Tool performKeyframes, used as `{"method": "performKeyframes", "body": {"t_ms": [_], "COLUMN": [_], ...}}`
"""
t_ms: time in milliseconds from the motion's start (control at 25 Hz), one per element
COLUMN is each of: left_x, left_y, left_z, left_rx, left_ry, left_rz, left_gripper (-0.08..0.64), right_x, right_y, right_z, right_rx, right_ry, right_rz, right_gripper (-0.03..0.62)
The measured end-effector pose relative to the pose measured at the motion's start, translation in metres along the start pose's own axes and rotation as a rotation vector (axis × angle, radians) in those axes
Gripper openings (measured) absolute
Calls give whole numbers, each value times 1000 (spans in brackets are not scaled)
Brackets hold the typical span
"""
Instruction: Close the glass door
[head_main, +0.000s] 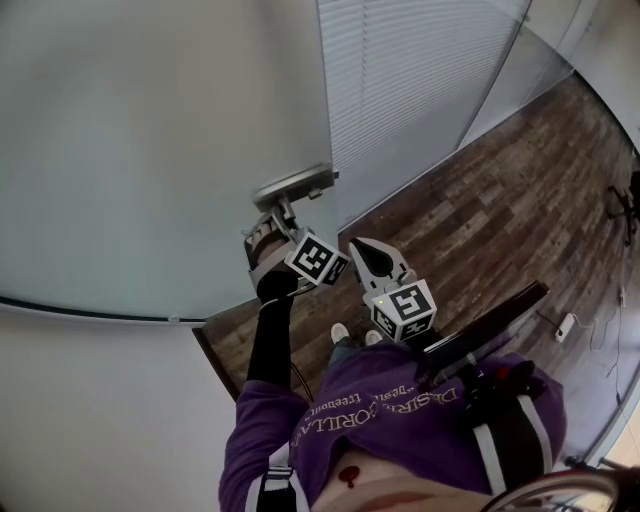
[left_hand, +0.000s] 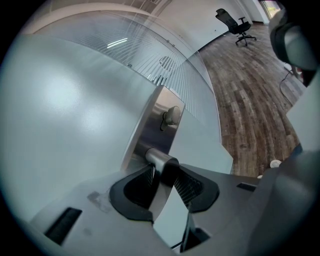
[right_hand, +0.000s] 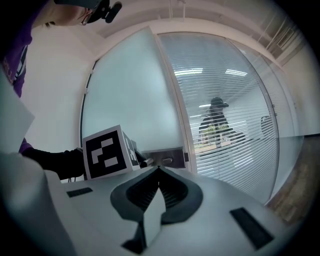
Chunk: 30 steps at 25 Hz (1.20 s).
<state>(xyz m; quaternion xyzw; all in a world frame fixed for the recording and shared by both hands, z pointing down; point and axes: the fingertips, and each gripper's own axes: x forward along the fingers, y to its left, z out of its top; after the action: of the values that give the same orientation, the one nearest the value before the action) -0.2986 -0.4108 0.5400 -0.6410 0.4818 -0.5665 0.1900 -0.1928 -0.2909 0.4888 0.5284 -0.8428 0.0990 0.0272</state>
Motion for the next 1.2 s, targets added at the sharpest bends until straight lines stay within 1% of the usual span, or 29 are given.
{"method": "performKeyframes", "body": {"t_ms": [320,600,840,1200], "left_x": [17,27,32,35], "left_y": [9,16,20,18], "left_z": [4,6,11,5], "left_rx": [-14,-11,-7,-13], "left_ry": [12,7,-8,-33], "left_rz": [3,2,6,-3], "left_gripper": [127,127,127,127], "right_x": [16,23,27,27], "right_y": [-7,-12,-15,-7], "right_z": [3,2,1,-9], "right_rx": [-6,11,8,-8], "right_ry": [-7,-5,-6,-7], "right_rz": [-49,-99,-129,-156], "right_gripper": [-3,-3,-3,-3]}}
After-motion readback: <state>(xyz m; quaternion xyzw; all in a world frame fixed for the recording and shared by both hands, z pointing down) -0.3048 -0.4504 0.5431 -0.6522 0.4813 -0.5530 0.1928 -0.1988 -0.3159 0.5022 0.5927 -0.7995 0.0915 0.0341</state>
